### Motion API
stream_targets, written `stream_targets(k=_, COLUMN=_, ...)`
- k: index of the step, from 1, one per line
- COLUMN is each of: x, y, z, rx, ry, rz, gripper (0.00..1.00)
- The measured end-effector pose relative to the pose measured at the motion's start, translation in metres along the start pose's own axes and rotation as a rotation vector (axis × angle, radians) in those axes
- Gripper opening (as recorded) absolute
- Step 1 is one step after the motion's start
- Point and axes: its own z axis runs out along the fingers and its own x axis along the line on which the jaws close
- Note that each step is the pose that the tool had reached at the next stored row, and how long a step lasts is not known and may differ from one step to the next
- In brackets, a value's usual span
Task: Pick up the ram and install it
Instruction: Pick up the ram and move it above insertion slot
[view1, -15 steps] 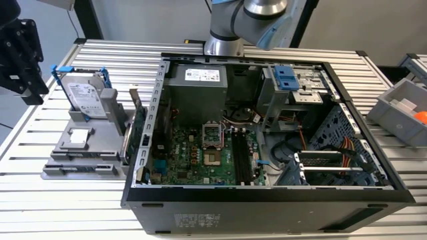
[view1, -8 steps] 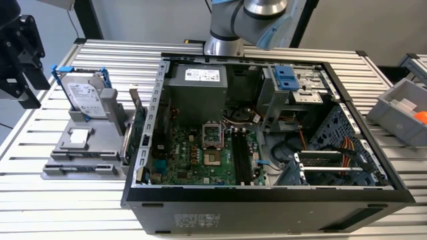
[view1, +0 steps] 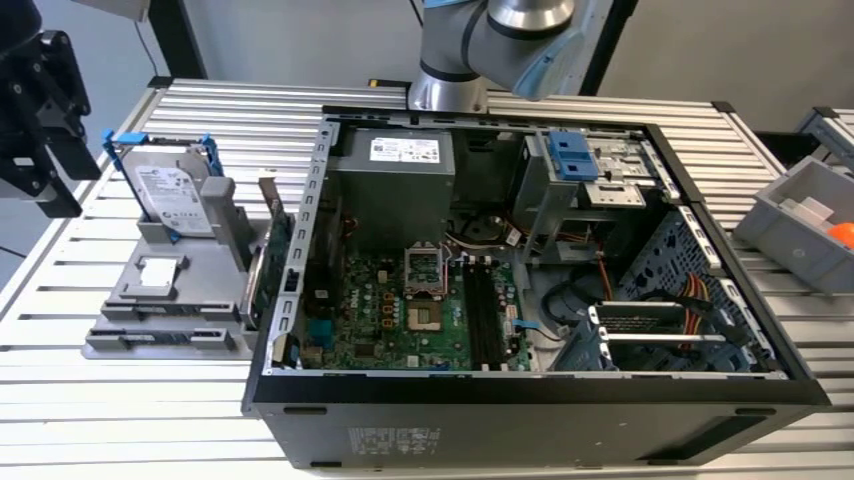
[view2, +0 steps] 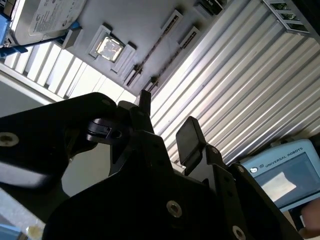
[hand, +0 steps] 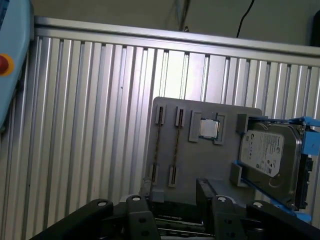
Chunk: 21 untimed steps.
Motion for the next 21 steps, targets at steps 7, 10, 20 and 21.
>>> stream_targets(k=7, x=0.0001, y=-0.0001, z=0.0034, rx=0.0003, ry=-0.0017, rz=0.050, gripper=1.00)
stream_targets(k=10, x=0.0001, y=-0.0001, z=0.0052, rx=0.0008, ry=-0.0022, rz=0.065, gripper=1.00)
stream_targets(k=20, x=0.0001, y=0.0001, z=0.0105, rx=0.0188, ry=-0.0017, rz=0.077, gripper=1.00)
stream_targets(k=21, x=0.0001, y=0.0001, z=0.0107, rx=0.0189, ry=-0.0017, rz=0.078, gripper=1.00)
